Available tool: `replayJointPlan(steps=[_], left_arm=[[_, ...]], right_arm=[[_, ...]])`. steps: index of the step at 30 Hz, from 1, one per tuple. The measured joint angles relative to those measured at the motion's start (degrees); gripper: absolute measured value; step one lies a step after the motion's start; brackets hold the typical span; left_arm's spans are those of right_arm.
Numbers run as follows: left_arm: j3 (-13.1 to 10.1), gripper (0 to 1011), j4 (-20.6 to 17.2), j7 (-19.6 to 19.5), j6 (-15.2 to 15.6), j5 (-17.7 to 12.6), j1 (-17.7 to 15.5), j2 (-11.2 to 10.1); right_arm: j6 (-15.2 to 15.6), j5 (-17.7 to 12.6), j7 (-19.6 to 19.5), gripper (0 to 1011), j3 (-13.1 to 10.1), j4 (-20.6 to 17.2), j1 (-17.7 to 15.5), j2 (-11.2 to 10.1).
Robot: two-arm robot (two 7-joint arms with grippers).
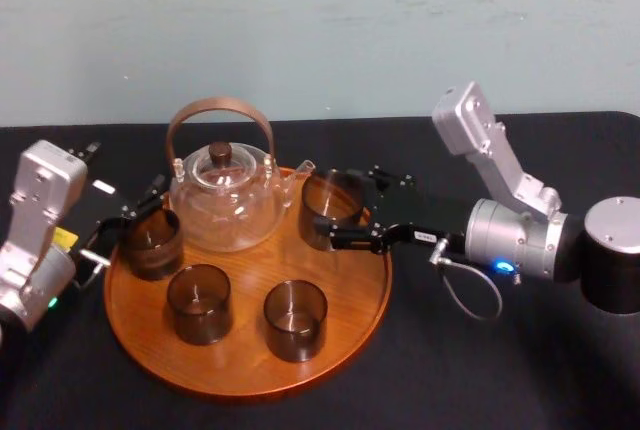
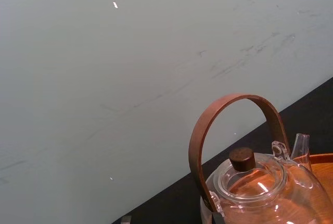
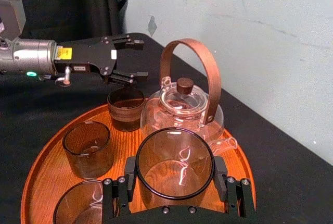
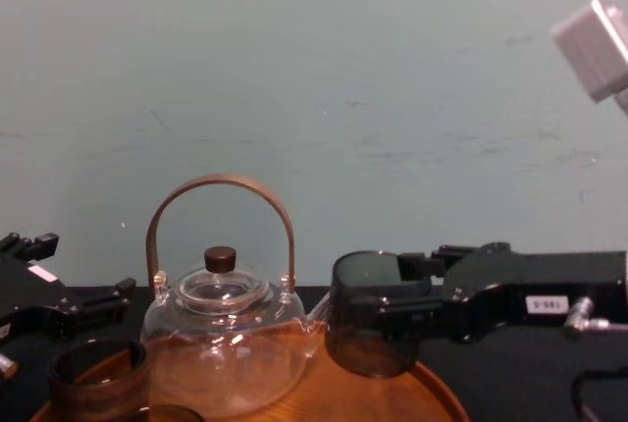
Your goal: Pick up the glass from the table and place it on the tray.
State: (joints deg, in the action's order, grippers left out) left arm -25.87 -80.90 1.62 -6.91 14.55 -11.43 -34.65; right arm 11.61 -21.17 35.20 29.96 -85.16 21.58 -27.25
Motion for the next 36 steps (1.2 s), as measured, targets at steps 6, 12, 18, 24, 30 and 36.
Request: replayJointPlan(steps=[6,12,18,24,30,36], left_arm=[[0.0,1001,0.0,0.0,0.0,0.0,0.0,0.0],[0.0,1001,0.0,0.0,0.0,0.0,0.0,0.0],[0.0,1001,0.0,0.0,0.0,0.0,0.0,0.0],[0.0,1001,0.0,0.0,0.0,0.0,0.0,0.0],[0.0,1001,0.0,0.0,0.0,0.0,0.0,0.0],[0.0,1001,0.0,0.0,0.0,0.0,0.0,0.0]], right_arm=[[-1.7,0.0,0.3,898,1.7,2.7,1.0,0.4],[-3.6,0.2,0.9,898,3.2,5.7,1.8,0.7],[-4.8,0.3,1.2,898,3.9,8.1,2.3,1.1],[-5.5,0.5,1.4,898,4.5,10.1,2.7,1.6],[-5.9,0.7,1.4,898,4.8,11.6,3.0,2.2],[-6.1,1.0,1.2,898,4.8,12.7,3.3,2.7]])
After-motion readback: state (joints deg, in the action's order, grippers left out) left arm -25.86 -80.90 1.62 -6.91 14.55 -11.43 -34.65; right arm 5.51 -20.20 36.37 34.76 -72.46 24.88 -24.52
